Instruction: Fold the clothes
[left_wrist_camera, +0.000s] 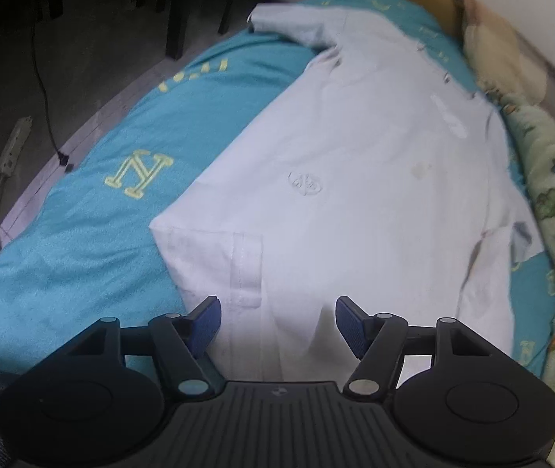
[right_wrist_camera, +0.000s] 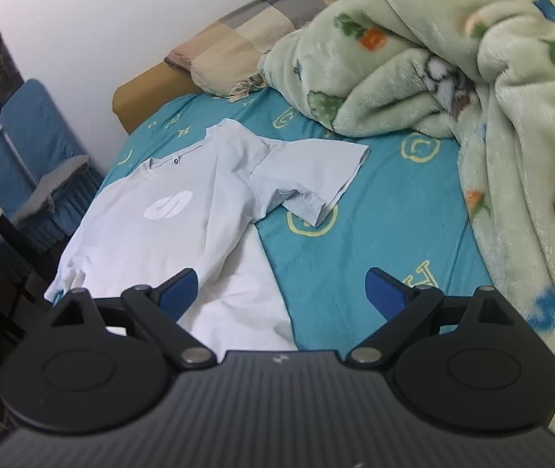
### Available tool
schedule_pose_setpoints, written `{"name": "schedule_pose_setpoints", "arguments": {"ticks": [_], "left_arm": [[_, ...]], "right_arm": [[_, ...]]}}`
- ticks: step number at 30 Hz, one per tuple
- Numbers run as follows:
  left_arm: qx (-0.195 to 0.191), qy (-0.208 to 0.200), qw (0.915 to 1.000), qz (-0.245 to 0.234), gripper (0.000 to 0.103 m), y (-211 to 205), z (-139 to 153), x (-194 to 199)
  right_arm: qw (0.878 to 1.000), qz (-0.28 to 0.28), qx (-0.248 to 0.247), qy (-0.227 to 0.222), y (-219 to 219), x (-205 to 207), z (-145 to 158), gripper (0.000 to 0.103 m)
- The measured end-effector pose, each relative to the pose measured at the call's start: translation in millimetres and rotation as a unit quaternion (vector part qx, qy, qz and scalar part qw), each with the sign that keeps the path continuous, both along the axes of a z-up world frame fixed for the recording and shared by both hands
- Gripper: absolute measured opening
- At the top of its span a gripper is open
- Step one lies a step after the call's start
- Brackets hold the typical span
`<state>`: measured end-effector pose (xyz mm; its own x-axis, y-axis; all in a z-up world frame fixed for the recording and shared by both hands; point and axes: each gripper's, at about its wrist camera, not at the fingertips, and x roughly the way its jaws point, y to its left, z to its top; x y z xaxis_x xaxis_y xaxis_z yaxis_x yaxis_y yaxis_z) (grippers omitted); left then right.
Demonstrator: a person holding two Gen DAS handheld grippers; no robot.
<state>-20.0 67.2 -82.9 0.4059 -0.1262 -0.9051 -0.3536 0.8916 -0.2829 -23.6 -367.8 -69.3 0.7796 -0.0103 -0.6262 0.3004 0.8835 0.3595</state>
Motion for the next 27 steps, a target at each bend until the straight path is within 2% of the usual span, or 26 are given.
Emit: {"name": "schedule_pose_setpoints", "arguments": {"ticks": [1,2,3,4,6,7,10,12,14,17,18,19,20,21,22,27], "left_arm": [[-0.004,0.006,0.9999,0.009,0.042,1.9,-3.3,-0.8],[-0.009,0.011,0.9997,0.021,0.033,5.4,-5.0,-2.7],[-0.014,0.015,0.9993,0.033,0.013,8.9,-6.7,-4.6],[-0.024,0.018,0.9988,0.039,0.000,12.2,-8.0,-7.8],[-0.036,0.020,0.9980,0.048,0.000,14.7,-4.1,-15.1],[-0.027,0.023,0.9983,0.047,0.000,14.9,0.8,-20.3],[0.018,0.039,0.9985,0.032,0.000,13.2,18.3,-37.9],[0.050,0.047,0.9976,0.006,0.000,3.2,31.3,-42.3],[0.071,0.038,0.9967,-0.009,0.000,-0.8,40.2,-40.5],[0.046,0.017,0.9987,-0.013,0.011,-1.8,41.4,-25.8],[0.038,0.012,0.9992,-0.010,0.019,-0.7,39.8,-19.2],[0.032,0.008,0.9995,-0.004,0.032,-0.2,36.1,-11.3],[0.027,0.003,0.9996,0.002,0.039,-0.5,31.8,-2.9],[0.024,0.003,0.9997,0.005,0.051,-1.4,27.4,4.6],[0.023,0.006,0.9997,0.006,0.058,-2.8,23.1,11.6],[0.029,0.020,0.9994,0.007,0.058,-10.0,1.3,43.7]], "right_arm": [[1.000,-0.001,0.002,0.001,-0.3,0.6,-0.7,0.094],[1.000,-0.001,0.004,0.001,-0.5,1.3,-1.8,0.094],[1.000,0.001,0.004,0.002,0.0,1.7,-2.7,0.094],[1.000,0.002,0.003,0.003,0.6,1.4,-3.3,0.094],[1.000,0.005,0.000,0.004,1.4,1.2,-4.0,0.094],[1.000,0.005,0.001,0.004,0.9,1.2,-4.7,0.094],[1.000,0.005,0.008,0.004,-0.5,2.3,-6.3,0.094],[1.000,0.008,0.011,0.005,0.5,4.0,-7.1,0.094],[1.000,0.014,0.012,0.004,2.8,5.8,-7.2,0.094],[1.000,0.028,0.007,0.003,9.1,7.7,-7.1,0.094],[0.999,0.032,0.005,0.005,10.6,8.1,-7.3,0.094],[0.999,0.035,0.003,0.006,12.1,8.4,-7.5,0.094],[0.999,0.038,0.001,0.007,13.6,8.7,-7.7,0.094],[0.999,0.040,0.000,0.008,14.4,9.0,-7.7,0.094],[0.999,0.041,-0.001,0.008,14.6,8.9,-8.1,0.094],[0.999,0.037,0.003,0.016,14.0,11.4,-11.4,0.094]]}}
